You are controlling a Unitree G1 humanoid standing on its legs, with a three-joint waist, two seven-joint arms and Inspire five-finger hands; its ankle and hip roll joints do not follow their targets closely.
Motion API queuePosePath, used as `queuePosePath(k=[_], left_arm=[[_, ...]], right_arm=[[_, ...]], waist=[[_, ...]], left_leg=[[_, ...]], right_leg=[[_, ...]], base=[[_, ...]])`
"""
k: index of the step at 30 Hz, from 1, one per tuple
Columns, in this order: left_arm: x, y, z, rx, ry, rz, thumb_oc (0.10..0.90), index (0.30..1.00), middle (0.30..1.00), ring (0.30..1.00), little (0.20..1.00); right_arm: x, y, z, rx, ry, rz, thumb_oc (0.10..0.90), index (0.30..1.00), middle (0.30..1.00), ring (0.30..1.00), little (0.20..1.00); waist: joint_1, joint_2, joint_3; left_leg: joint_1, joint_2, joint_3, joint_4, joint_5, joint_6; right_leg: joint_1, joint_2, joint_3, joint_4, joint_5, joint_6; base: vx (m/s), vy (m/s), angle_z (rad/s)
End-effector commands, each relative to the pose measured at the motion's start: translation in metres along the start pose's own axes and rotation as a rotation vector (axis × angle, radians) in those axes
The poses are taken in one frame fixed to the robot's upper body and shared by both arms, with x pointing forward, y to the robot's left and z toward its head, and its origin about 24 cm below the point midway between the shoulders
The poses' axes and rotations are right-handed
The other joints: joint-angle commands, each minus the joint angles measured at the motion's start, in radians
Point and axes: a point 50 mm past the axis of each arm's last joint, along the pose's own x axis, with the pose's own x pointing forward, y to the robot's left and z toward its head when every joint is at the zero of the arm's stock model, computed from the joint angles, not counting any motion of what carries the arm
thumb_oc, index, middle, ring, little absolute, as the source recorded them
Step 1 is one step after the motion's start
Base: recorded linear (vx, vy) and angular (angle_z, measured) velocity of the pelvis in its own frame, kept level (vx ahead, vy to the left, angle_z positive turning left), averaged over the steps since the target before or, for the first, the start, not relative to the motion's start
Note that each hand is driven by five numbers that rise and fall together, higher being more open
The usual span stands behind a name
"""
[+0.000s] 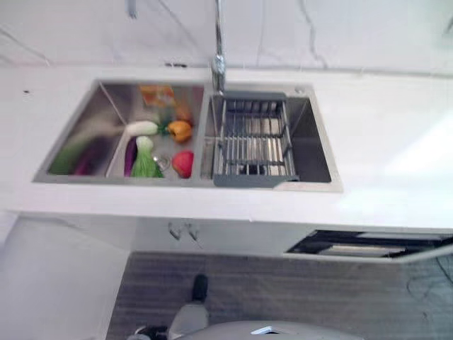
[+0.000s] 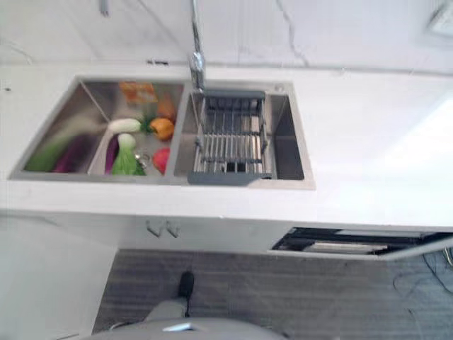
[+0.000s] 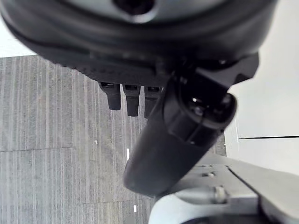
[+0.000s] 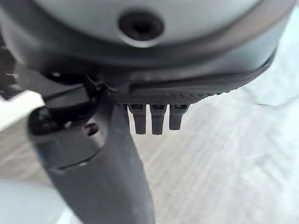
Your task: Place the dishes in the dishwasher.
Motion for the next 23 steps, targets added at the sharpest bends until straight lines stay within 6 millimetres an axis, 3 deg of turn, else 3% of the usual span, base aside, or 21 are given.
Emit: queuePosePath(k=[1,3,4,5,6,9,11,15,17,23], left_arm=[[-0.003,0.003,0.058,-0.083,-0.222,-0.009,0.8,0.9,0.9,0.9,0.9],[-0.003,0.006,0.055,-0.051,-0.216,0.011,0.8,0.9,0.9,0.9,0.9],[-0.002,0.005,0.052,-0.015,-0.202,0.02,0.8,0.9,0.9,0.9,0.9],[-0.002,0.005,0.052,-0.015,-0.202,0.02,0.8,0.9,0.9,0.9,0.9],[-0.002,0.006,0.052,-0.013,-0.201,0.023,0.8,0.9,0.9,0.9,0.9],[-0.002,0.006,0.054,-0.009,-0.194,0.022,0.8,0.9,0.9,0.9,0.9],[-0.002,0.006,0.058,0.01,-0.199,0.018,0.8,0.9,0.9,0.9,0.9],[-0.002,0.001,0.061,0.024,-0.197,0.016,0.8,0.9,0.9,0.9,0.9],[-0.001,-0.008,0.058,0.026,-0.185,-0.004,0.8,0.9,0.9,0.9,0.9],[-0.001,-0.027,0.047,0.053,-0.152,-0.055,0.8,0.9,0.9,0.9,0.9]], right_arm=[[-0.001,-0.043,0.065,0.163,-0.183,-0.114,0.8,0.9,0.9,0.9,0.9],[-0.002,-0.047,0.073,0.305,-0.193,-0.117,0.8,0.9,0.9,0.9,0.9],[-0.004,-0.046,0.085,0.4,-0.224,-0.104,0.8,0.9,0.9,0.9,0.9],[-0.004,-0.046,0.085,0.4,-0.224,-0.104,0.8,0.9,0.9,0.9,0.9],[-0.006,-0.045,0.092,0.42,-0.245,-0.091,0.8,0.9,0.9,0.9,0.9],[-0.01,-0.041,0.113,0.413,-0.3,-0.056,0.8,0.9,0.9,0.9,0.9],[-0.011,-0.035,0.118,0.393,-0.311,-0.034,0.8,0.9,0.9,0.9,0.9],[-0.01,-0.017,0.112,0.435,-0.267,0.028,0.8,0.9,0.9,0.9,0.9],[-0.008,-0.007,0.102,0.456,-0.221,0.059,0.8,0.9,0.9,0.9,0.9],[-0.007,-0.005,0.096,0.461,-0.192,0.07,0.8,0.9,0.9,0.9,0.9]], waist=[[-0.003,0.027,0.045],[-0.018,0.048,0.051],[-0.038,0.077,0.058],[-0.037,0.078,0.057],[-0.044,0.081,0.068],[-0.054,0.072,0.087],[-0.068,0.059,0.09],[-0.062,0.044,0.062],[-0.062,0.048,0.027],[-0.07,0.067,0.002]], left_leg=[[0.12,-0.05,-0.037,-0.034,-0.124,0.038],[0.151,-0.059,-0.059,-0.04,-0.129,0.065],[0.179,-0.037,-0.08,-0.042,-0.13,0.074],[0.177,-0.036,-0.079,-0.042,-0.13,0.073],[0.186,-0.032,-0.084,-0.037,-0.129,0.071],[0.205,-0.039,-0.108,-0.034,-0.14,0.061],[0.217,-0.048,-0.128,-0.034,-0.143,0.054],[0.224,-0.027,-0.127,-0.044,-0.148,0.027],[0.221,0.001,-0.117,-0.047,-0.152,0.005],[0.234,0.042,-0.084,-0.047,-0.147,-0.024]], right_leg=[[-0.108,-0.004,0.238,0.123,0.275,0.023],[-0.169,0.044,0.353,0.224,0.261,-0.004],[-0.25,0.146,0.443,0.276,0.097,-0.062],[-0.253,0.147,0.443,0.276,0.097,-0.063],[-0.274,0.197,0.478,0.233,0.024,-0.075],[-0.285,0.25,0.521,0.03,0.0,-0.059],[-0.295,0.288,0.592,-0.012,0.011,-0.035],[-0.21,0.25,0.525,-0.103,-0.004,-0.027],[-0.152,0.252,0.475,-0.173,-0.024,-0.037],[-0.106,0.274,0.445,-0.22,-0.031,-0.053]], base=[[0.09,0.281,0.32],[0.12,0.239,0.31],[0.12,0.139,0.34],[0.13,0.072,0.33],[0.07,-0.04,0.38],[0.07,-0.121,0.27],[0.07,-0.116,0.69],[0.06,-0.183,0.84],[0.09,-0.253,0.31],[0.04,-0.166,-0.06]])
